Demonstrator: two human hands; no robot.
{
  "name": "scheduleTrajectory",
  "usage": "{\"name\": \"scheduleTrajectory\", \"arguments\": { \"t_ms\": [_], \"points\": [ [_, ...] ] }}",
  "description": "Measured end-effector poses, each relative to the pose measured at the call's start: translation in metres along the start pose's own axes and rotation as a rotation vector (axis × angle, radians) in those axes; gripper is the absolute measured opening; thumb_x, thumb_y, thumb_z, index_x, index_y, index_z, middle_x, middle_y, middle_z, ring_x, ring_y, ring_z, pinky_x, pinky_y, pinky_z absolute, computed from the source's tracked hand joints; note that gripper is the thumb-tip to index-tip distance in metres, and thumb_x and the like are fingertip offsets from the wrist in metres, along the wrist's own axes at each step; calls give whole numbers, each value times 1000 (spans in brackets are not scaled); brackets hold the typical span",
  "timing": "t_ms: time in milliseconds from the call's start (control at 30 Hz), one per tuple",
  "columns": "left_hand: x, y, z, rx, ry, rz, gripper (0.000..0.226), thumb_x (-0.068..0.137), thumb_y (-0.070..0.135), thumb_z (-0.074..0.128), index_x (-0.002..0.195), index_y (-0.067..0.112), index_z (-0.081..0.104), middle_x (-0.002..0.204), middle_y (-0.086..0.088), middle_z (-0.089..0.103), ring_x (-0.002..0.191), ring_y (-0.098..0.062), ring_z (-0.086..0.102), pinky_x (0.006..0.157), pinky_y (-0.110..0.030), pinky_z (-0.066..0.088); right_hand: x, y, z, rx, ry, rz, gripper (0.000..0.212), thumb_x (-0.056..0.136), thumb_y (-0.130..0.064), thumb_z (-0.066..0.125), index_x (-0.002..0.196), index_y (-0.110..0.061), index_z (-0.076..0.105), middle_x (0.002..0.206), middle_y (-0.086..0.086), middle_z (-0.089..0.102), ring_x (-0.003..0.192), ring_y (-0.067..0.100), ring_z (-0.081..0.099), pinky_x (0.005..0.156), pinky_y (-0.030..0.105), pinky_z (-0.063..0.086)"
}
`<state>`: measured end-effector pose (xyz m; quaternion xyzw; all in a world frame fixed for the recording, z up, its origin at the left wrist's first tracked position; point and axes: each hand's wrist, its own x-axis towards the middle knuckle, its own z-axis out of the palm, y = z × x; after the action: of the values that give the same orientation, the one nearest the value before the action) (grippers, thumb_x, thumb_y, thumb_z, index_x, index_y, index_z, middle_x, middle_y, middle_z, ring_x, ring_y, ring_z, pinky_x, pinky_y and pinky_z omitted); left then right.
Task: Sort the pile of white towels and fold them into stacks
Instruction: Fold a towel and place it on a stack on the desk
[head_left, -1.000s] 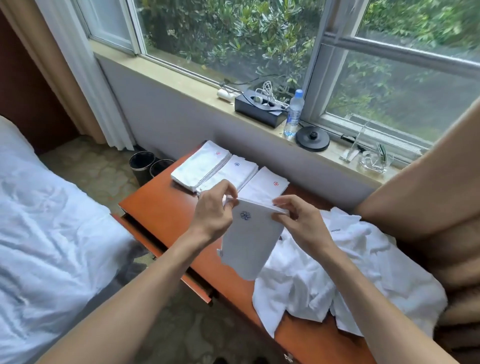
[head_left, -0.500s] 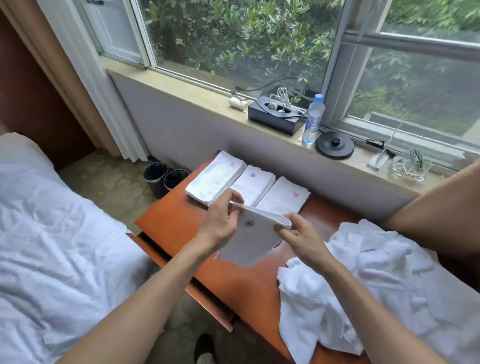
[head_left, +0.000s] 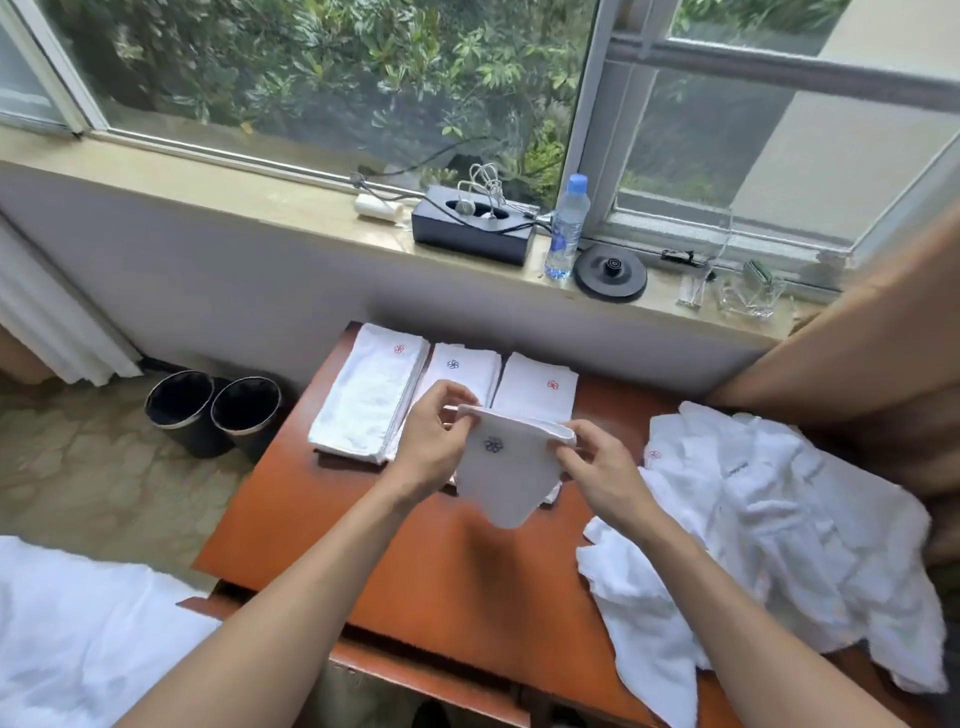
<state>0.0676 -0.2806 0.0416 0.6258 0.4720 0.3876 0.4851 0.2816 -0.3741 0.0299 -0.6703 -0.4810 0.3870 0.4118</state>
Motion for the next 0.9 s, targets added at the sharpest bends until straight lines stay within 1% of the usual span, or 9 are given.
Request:
{"name": "scheduleTrajectory", "arguments": {
  "t_ms": [67, 200, 300, 400, 500, 533, 633, 767, 900],
  "points": [
    [18, 1, 4, -23, -46, -14, 21, 93, 4, 65, 90, 24, 63, 95, 5, 69, 85, -13, 65, 70, -18, 49, 5, 0, -4, -8, 54, 6, 16, 102, -19, 59, 102, -28, 71, 99, -7, 73, 92, 18, 69, 84, 47, 60],
    [54, -3, 17, -34, -115, -52, 16, 93, 7, 67, 91, 22, 63, 100, -2, 70, 89, -20, 68, 70, -24, 50, 25, 4, -11, -9, 115, 34, 11, 102, -28, 61, 103, -31, 71, 101, -12, 72, 98, 20, 67, 88, 49, 57],
    [81, -7, 35, -23, -130, -72, 18, 92, 7, 67, 88, 25, 64, 99, -1, 70, 86, -15, 67, 67, -18, 50, 46, 12, -22, -3, 152, 50, 9, 101, -33, 61, 102, -31, 71, 98, -11, 73, 92, 17, 68, 85, 47, 56],
    [113, -14, 55, -16, -128, -83, 20, 91, 6, 68, 87, 26, 65, 95, 3, 69, 80, -8, 64, 66, -14, 48, 76, 25, -33, -6, 179, 53, 10, 101, -36, 61, 104, -33, 70, 99, -16, 73, 91, 5, 67, 81, 34, 57],
    [146, -25, 73, -3, -148, -111, 19, 91, 5, 69, 87, 24, 65, 96, 0, 69, 81, -9, 62, 70, -18, 49, 110, 39, -40, 2, 199, 77, 9, 102, -35, 61, 104, -34, 70, 99, -19, 73, 90, 2, 67, 77, 22, 53],
    [155, -32, 79, 5, -154, -124, 19, 91, 5, 69, 87, 23, 65, 97, -1, 69, 81, -11, 62, 72, -21, 50, 121, 46, -42, 6, 198, 91, 9, 102, -35, 61, 105, -33, 70, 99, -17, 73, 91, 3, 67, 77, 23, 53],
    [186, -50, 95, 14, -161, -170, 20, 90, 4, 70, 84, 22, 64, 97, -4, 68, 83, -13, 61, 77, -28, 49, 154, 66, -44, 5, 208, 118, 13, 103, -33, 60, 106, -26, 70, 99, -9, 73, 93, 13, 68, 80, 33, 55],
    [223, -70, 116, -2, -167, -189, 22, 90, 1, 70, 83, 21, 64, 94, -3, 66, 83, -14, 59, 75, -26, 48, 198, 92, -52, 26, 235, 129, 12, 101, -30, 61, 108, -26, 70, 99, -10, 73, 93, 10, 68, 82, 31, 55],
    [253, -109, 137, 19, -166, -231, 20, 92, 0, 67, 89, 19, 64, 97, -1, 66, 84, -13, 59, 77, -25, 48, 233, 139, -44, 97, 180, 242, 9, 100, -21, 64, 108, -18, 67, 106, 4, 74, 96, 17, 69, 91, 43, 55]
  ]
}}
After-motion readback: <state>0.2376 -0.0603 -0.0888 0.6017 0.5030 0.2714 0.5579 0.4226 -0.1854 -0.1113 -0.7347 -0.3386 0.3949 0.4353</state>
